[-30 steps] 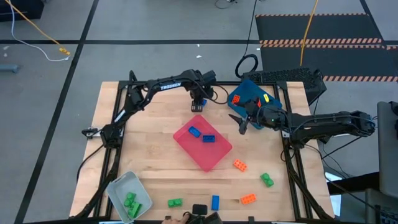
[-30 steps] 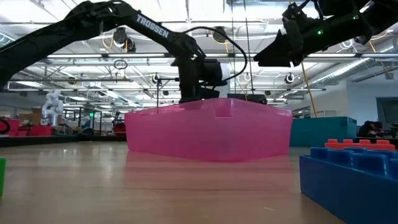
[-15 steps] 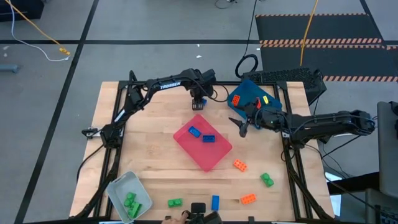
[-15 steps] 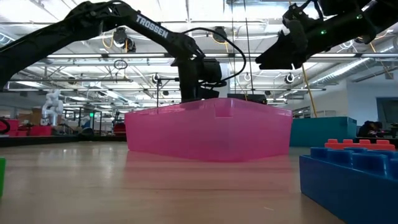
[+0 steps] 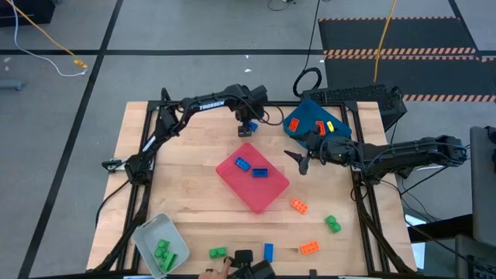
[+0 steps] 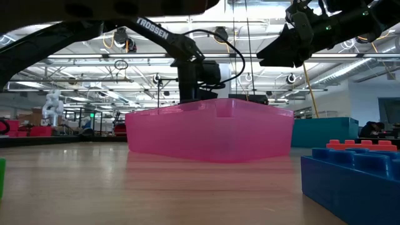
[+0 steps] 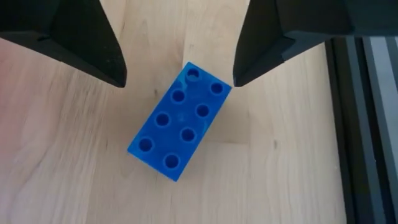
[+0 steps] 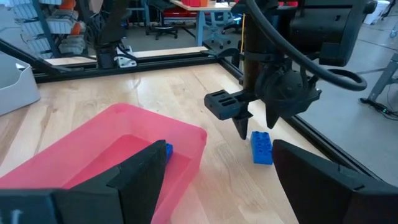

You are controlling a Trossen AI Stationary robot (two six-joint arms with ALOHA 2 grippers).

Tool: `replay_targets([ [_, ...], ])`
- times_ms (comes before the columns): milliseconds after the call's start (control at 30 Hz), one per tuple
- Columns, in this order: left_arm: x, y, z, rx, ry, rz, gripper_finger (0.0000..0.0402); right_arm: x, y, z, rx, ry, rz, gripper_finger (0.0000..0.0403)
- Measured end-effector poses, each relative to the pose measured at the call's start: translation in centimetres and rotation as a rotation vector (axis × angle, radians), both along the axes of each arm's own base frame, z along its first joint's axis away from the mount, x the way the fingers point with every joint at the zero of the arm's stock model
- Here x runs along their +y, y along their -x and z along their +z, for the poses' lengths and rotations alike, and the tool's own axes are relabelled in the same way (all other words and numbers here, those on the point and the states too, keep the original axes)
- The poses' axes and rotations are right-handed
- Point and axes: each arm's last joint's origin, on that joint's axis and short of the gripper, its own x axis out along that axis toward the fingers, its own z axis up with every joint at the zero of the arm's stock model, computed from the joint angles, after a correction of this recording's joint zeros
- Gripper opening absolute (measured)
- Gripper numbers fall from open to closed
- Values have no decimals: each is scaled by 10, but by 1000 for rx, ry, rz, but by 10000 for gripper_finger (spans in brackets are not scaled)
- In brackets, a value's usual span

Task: Sort & place blocks by color
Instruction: Put the blue game piece into the red bin

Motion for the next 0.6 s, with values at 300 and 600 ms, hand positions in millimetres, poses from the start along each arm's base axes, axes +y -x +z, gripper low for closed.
replay_targets([
  [300, -3, -2, 0, -32, 53, -111, 313, 0, 0, 0, 4, 8, 2, 286],
  [600, -3, -3, -4, -30, 51, -171, 272, 0, 0, 0, 3, 7, 3, 286],
])
